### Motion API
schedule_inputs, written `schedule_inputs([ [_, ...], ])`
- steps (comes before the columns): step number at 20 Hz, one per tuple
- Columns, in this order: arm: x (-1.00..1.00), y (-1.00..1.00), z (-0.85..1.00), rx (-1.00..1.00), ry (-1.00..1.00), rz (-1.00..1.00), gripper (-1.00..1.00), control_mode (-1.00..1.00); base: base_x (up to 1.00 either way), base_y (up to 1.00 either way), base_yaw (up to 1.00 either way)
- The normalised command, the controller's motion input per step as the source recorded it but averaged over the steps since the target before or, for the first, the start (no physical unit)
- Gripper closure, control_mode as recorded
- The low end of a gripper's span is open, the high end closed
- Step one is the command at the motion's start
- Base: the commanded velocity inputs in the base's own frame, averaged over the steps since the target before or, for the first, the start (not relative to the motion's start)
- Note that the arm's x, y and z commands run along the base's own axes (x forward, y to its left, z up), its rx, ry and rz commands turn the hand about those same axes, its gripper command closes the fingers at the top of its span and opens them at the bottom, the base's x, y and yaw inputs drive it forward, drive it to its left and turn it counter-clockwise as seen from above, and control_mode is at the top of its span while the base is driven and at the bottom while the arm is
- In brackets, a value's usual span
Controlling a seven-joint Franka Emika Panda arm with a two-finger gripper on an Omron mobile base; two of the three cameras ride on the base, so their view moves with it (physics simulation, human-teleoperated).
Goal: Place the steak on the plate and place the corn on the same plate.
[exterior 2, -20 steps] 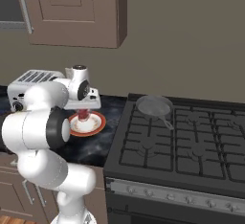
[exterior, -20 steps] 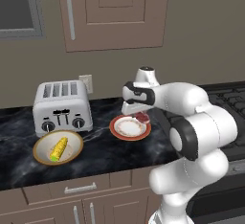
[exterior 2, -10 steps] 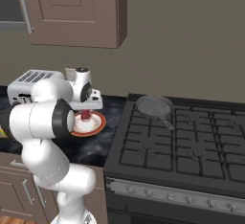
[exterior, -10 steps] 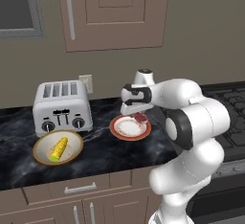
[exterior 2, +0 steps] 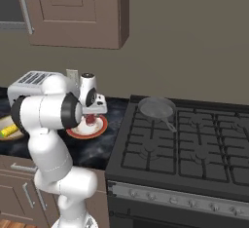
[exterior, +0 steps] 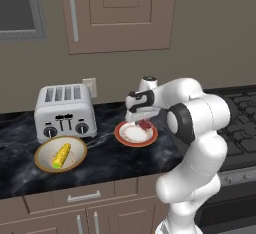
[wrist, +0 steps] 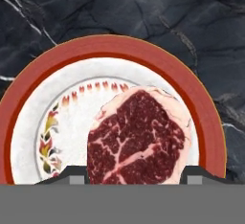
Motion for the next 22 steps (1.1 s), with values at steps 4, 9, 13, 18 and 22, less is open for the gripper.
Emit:
schedule_inputs([
  [4,0.08,-0.06,-0.29,0.00,0.00,0.00,1.00,-1.00,0.00,0.00,0.00],
  [9,0.07,-0.09,-0.21,0.00,0.00,0.00,1.00,-1.00,0.00,0.00,0.00],
  [13,0.01,-0.03,-0.16,0.00,0.00,0.00,-1.00,-1.00,0.00,0.00,0.00],
  [18,0.00,0.00,0.00,0.00,0.00,0.00,-1.00,-1.00,0.00,0.00,0.00],
  [22,0.00,0.00,0.00,0.00,0.00,0.00,-1.00,-1.00,0.00,0.00,0.00],
])
